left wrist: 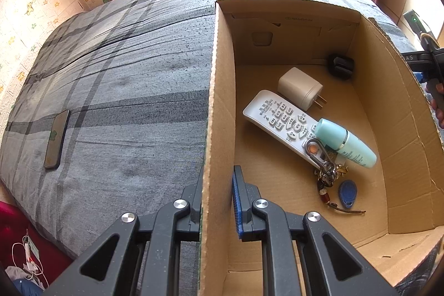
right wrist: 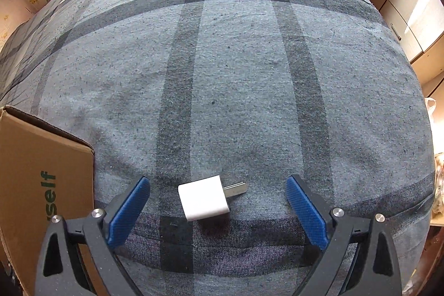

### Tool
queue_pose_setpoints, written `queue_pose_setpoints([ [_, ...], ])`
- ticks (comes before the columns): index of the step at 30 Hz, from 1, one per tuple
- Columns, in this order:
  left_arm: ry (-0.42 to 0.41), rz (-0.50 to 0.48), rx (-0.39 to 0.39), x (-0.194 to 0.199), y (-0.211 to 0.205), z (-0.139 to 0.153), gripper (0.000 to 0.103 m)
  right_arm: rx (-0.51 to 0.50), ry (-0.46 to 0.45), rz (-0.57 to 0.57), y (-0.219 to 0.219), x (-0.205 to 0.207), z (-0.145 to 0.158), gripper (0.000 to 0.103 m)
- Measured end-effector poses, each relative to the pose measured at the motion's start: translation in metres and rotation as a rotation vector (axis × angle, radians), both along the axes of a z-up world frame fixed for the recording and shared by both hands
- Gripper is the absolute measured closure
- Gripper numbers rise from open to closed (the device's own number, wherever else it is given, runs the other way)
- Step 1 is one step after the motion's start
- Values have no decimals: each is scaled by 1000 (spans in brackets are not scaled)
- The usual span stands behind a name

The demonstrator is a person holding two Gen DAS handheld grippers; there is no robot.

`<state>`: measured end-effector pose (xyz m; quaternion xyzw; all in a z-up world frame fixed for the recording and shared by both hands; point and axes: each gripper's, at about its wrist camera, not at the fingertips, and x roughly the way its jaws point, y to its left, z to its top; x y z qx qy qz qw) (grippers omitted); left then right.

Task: Organize rigid objects
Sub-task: 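Close the right tool on the small white charger, then carry the small charger with the right tool into the box and lower it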

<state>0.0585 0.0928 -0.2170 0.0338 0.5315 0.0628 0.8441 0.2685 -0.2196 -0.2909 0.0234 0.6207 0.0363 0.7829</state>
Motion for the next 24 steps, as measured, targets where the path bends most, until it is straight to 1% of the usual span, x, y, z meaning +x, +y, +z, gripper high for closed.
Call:
queue_pose_setpoints([
  [2, 0, 2, -1, 0, 1, 0, 87, -7, 11, 5, 4, 2, -1, 24],
  [3, 0, 2, 1, 0, 0, 0, 87, -21, 17, 7, 6, 3, -2, 27],
  [4, -1, 1, 2, 0, 0, 0, 87, -31, 23, 7, 7, 3, -3, 36],
  [5, -1, 1, 2, 0, 0, 0, 87, -34, 25, 4, 8, 3, -3, 48],
  [7, 0, 1, 0, 0, 1, 0, 87, -22, 22, -1, 7, 3, -3, 54],
  [9, 0, 1, 2, 0, 1, 0, 87, -8, 1, 13, 12, -1, 2, 54],
  [12, -1, 1, 2, 0, 1, 0, 87, -47, -11, 22, 16, -4, 6, 54],
  [16, -1, 1, 2, 0, 1, 0, 87, -40, -5, -7, 14, -8, 12, 54],
  [24, -2, -2, 4, 0, 1, 0, 87, -54, -6, -6, 16, -23, 42, 54],
])
